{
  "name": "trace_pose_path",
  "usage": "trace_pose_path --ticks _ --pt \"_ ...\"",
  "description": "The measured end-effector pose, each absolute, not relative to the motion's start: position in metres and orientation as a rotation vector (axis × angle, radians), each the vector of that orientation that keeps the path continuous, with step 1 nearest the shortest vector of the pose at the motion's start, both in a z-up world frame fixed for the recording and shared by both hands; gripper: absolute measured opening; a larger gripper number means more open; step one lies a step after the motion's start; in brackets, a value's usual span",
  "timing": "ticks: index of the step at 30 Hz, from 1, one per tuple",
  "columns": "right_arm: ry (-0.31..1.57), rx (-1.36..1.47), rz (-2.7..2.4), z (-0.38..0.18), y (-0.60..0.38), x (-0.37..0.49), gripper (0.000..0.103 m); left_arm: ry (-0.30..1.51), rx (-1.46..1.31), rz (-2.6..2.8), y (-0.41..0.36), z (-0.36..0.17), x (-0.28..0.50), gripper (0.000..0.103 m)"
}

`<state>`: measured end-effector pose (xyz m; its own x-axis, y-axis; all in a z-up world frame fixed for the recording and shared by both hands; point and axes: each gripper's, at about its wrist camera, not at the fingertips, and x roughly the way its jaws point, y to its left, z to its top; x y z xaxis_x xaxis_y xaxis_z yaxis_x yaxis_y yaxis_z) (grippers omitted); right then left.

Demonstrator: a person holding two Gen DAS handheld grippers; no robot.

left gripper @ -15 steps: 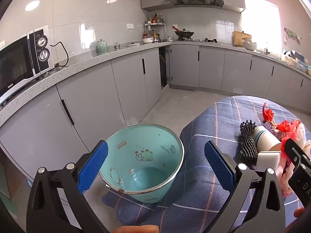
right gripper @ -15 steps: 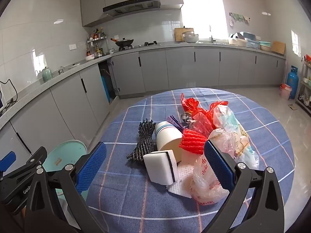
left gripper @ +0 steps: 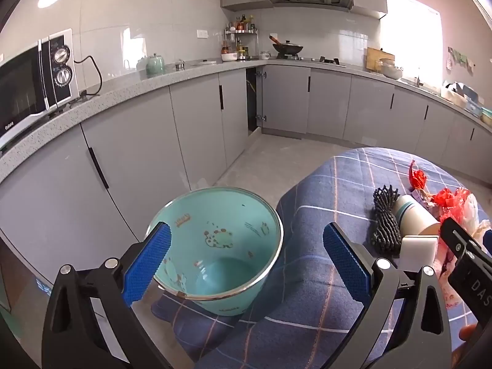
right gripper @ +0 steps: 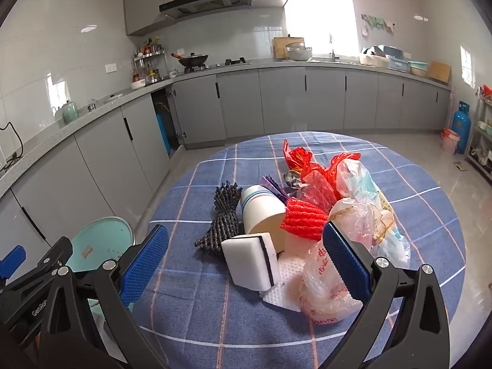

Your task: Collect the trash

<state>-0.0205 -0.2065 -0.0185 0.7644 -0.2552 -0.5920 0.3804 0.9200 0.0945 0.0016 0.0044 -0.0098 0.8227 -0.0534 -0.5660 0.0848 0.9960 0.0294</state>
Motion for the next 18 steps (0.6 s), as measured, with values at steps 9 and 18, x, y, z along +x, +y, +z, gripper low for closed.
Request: trace_pose_path --ticks 9,18 --pt "0.608 0.208 -0.346 -0.02 -0.2101 -0.0189 0.099 0.597 0.064 -0.107 -0.0034 -0.0137 -0.0026 0.098" --pt "0.607 0.201 -0.345 -0.0156 -0.2099 -0.0223 0.099 0.616 0.05 -0.107 -0.0005 -0.0154 -0.0022 0.098"
